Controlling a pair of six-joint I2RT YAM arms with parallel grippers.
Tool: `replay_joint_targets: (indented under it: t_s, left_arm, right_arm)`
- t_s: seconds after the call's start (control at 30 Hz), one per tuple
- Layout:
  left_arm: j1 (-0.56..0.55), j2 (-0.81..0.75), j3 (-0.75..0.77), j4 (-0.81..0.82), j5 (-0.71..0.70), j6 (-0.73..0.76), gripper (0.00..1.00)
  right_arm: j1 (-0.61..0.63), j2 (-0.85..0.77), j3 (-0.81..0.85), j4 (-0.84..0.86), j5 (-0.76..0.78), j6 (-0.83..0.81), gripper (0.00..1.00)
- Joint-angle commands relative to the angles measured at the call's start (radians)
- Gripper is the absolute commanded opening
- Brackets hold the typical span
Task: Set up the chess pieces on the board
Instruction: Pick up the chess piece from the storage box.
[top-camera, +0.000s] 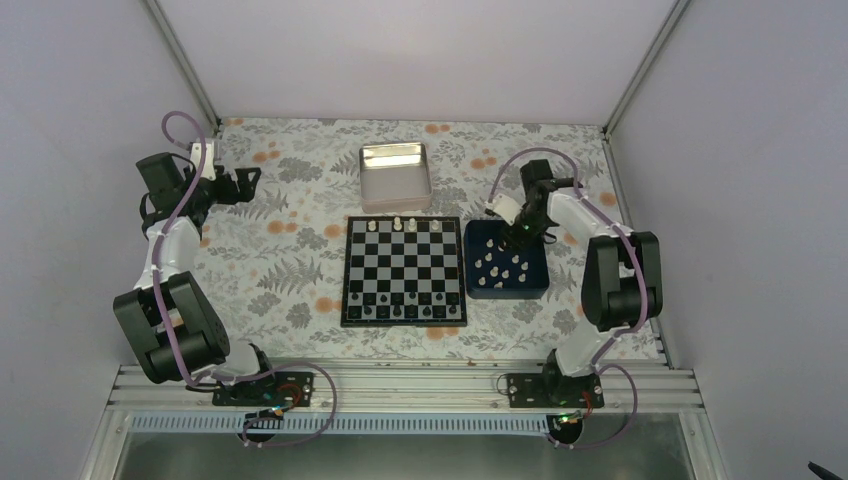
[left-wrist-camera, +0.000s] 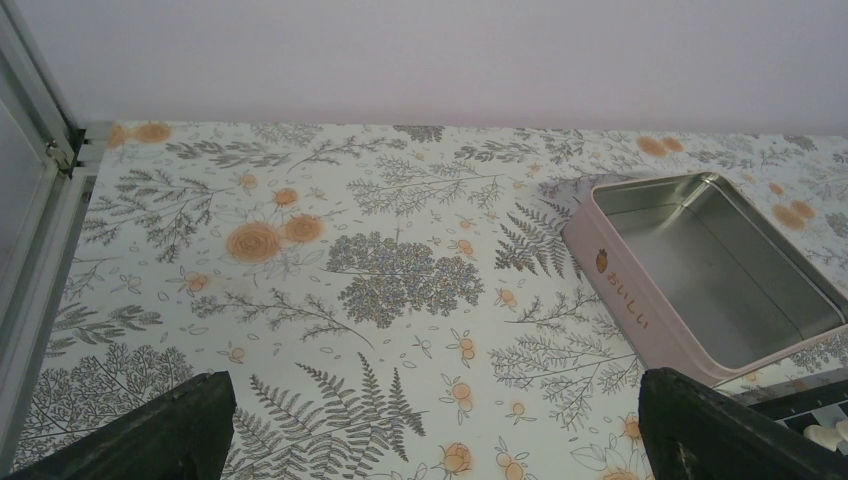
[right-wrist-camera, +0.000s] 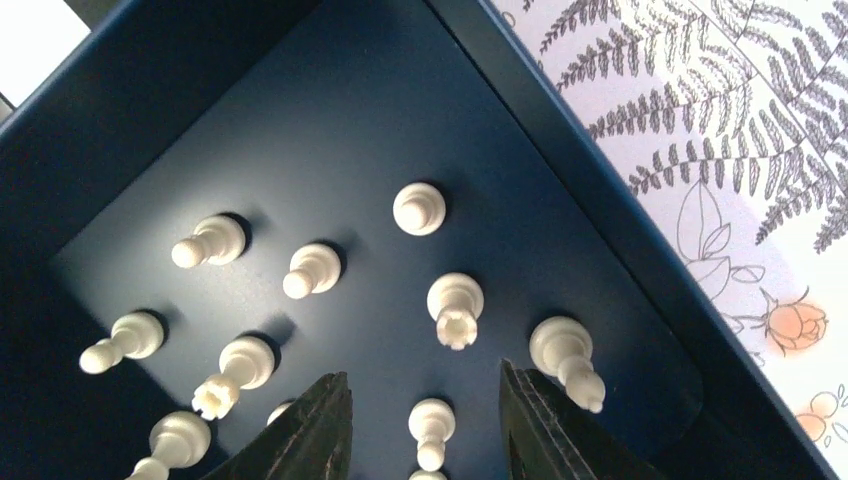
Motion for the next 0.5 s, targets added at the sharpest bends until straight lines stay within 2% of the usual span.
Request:
replay_joint_targets:
  t_s: [0.0, 0.47]
  left_arm:
    - [0.007, -0.005, -0.008, 0.004, 0.022, 0.016, 1.0]
    - [0.01, 0.002, -0.009, 0.006, 0.022, 0.016, 1.0]
  right_arm:
    - [0.013, 0.022, -0.007, 0.063, 0.007, 0.003, 0.4]
    - [0.016, 0.096, -0.006, 0.088, 0.008, -0.005, 0.39]
